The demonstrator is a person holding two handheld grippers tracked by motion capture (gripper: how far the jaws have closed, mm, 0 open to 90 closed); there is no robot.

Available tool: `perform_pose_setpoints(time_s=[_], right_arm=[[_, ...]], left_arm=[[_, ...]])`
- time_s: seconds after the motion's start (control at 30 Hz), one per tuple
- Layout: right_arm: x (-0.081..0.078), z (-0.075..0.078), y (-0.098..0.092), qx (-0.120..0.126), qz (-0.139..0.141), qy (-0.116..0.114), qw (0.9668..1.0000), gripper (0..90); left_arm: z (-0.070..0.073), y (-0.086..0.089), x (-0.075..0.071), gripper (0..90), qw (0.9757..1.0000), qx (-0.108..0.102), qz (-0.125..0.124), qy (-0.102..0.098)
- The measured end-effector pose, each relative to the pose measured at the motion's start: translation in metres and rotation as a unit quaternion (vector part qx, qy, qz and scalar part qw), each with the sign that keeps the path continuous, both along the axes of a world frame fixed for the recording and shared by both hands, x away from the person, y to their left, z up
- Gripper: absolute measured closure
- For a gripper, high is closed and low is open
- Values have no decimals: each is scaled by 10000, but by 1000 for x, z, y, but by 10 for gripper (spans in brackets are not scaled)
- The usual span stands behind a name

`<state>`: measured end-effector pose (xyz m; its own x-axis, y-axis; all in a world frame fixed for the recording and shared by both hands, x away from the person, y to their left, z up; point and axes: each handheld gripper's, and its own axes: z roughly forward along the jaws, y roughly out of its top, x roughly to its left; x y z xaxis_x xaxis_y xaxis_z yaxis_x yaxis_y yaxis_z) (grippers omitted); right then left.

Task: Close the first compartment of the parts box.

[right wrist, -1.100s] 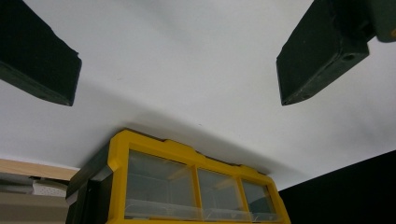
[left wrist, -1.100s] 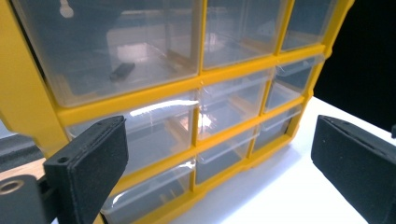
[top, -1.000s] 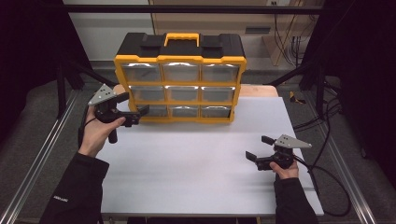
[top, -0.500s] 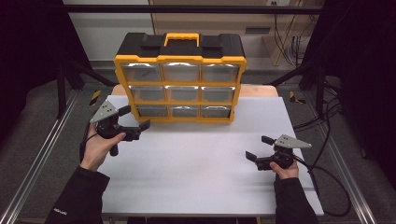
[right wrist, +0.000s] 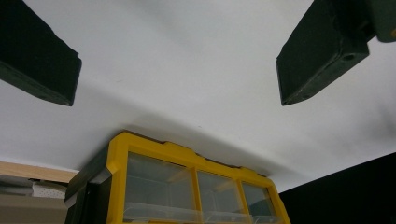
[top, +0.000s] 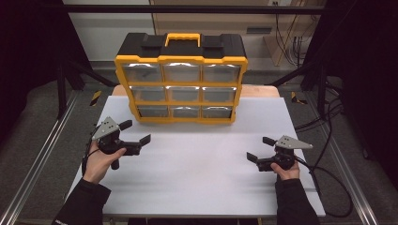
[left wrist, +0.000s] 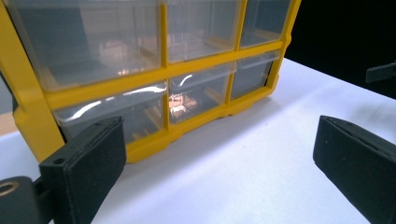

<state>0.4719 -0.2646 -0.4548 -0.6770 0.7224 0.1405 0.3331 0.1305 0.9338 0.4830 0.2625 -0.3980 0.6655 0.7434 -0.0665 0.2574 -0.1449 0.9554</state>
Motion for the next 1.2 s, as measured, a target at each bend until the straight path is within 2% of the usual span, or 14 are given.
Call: perform_pose_setpoints(time_s=[0.3,0.73,1.2], right_arm=[[-1,-1,0,-11,-14,28,10000,6],[-2,-3,-1,-28,1,65,10000,6],[-4,-5,0,-55,16,93,9999,6]], left_arm=[[-23,7,-6,21,9999,-73,11,151],[-47,20,-12,20,9993,34,34,371],[-60,30,-14,19,9989,62,122,449]])
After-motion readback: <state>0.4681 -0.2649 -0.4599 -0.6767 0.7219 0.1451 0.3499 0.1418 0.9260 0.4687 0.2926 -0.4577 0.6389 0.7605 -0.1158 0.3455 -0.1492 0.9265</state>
